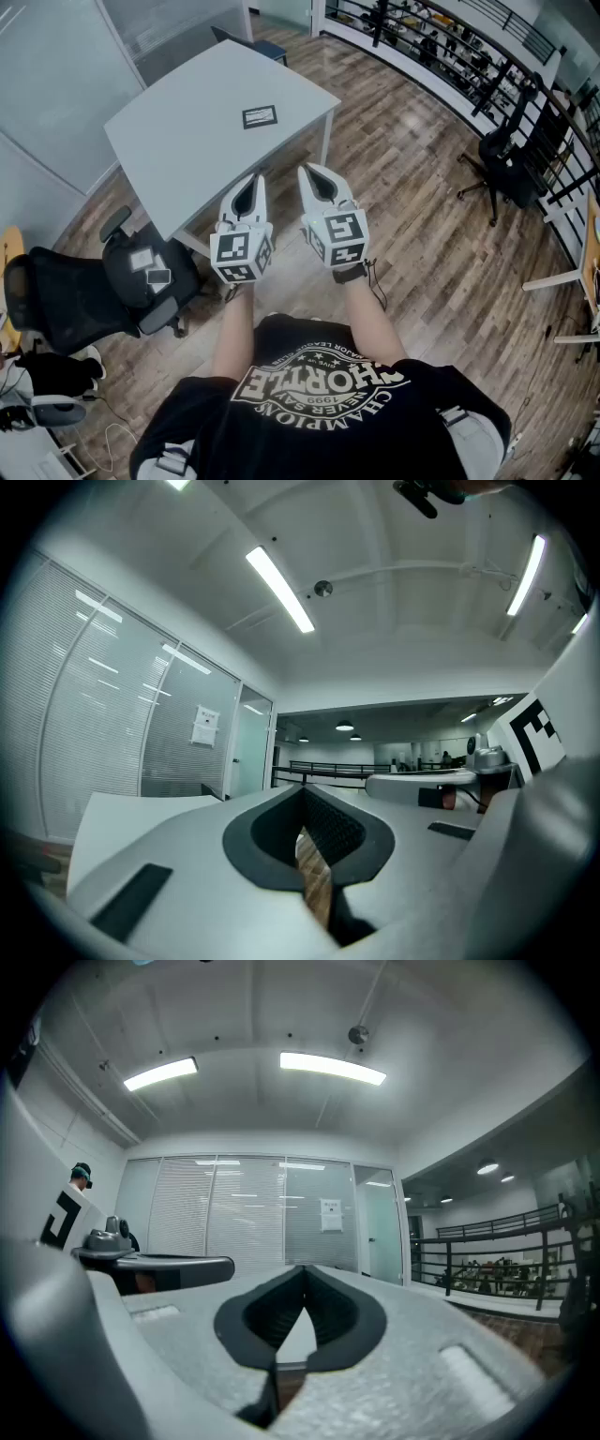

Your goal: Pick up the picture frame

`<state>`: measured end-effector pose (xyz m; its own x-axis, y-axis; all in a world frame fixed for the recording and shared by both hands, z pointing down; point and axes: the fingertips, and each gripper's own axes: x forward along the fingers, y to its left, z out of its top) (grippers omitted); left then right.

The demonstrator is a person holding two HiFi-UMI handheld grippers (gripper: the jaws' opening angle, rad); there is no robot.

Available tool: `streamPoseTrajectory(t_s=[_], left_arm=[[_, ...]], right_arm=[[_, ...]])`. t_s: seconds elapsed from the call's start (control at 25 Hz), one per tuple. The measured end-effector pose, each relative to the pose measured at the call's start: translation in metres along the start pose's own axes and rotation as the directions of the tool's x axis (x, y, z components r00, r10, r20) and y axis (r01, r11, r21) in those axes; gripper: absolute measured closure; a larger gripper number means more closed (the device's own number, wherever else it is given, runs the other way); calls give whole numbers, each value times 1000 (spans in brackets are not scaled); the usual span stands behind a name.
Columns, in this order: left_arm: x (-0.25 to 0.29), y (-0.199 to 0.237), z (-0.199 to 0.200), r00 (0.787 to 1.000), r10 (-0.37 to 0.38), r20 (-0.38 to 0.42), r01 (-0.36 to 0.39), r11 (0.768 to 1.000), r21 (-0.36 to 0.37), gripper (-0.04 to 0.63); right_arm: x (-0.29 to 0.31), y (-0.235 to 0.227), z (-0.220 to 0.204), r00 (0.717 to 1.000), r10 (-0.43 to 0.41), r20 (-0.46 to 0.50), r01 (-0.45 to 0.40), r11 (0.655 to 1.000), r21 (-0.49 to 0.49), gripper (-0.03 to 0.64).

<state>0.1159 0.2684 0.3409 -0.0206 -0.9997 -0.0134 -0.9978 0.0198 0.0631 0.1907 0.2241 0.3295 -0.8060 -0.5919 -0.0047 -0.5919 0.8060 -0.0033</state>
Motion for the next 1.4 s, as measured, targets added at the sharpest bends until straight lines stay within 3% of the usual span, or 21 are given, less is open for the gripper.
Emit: streamPoseTrajectory(t_s=[0.28, 0.52, 0.8, 1.16, 1.4], left_arm=[[15, -10, -28, 1000, 13, -28, -14, 999, -29, 589], [61, 16, -32, 1000, 25, -17, -25, 999, -37, 589], [159, 83, -31, 1000, 7, -1, -7, 999, -51, 589], [323, 206, 1, 999, -43, 12, 43, 997, -58, 589], [401, 268, -15, 997, -72, -22, 71, 997, -40, 589]], right_arm=[[1, -21, -28, 1000, 10, -26, -9, 999, 35, 618], [44, -42, -36, 999, 37, 5, -38, 995, 94, 618], [157, -62, -39, 998, 60, 6, -60, 995, 76, 618], [356, -101, -23, 998, 32, -48, -32, 999, 12, 618], [459, -117, -45, 995, 59, -80, -59, 998, 9, 618]])
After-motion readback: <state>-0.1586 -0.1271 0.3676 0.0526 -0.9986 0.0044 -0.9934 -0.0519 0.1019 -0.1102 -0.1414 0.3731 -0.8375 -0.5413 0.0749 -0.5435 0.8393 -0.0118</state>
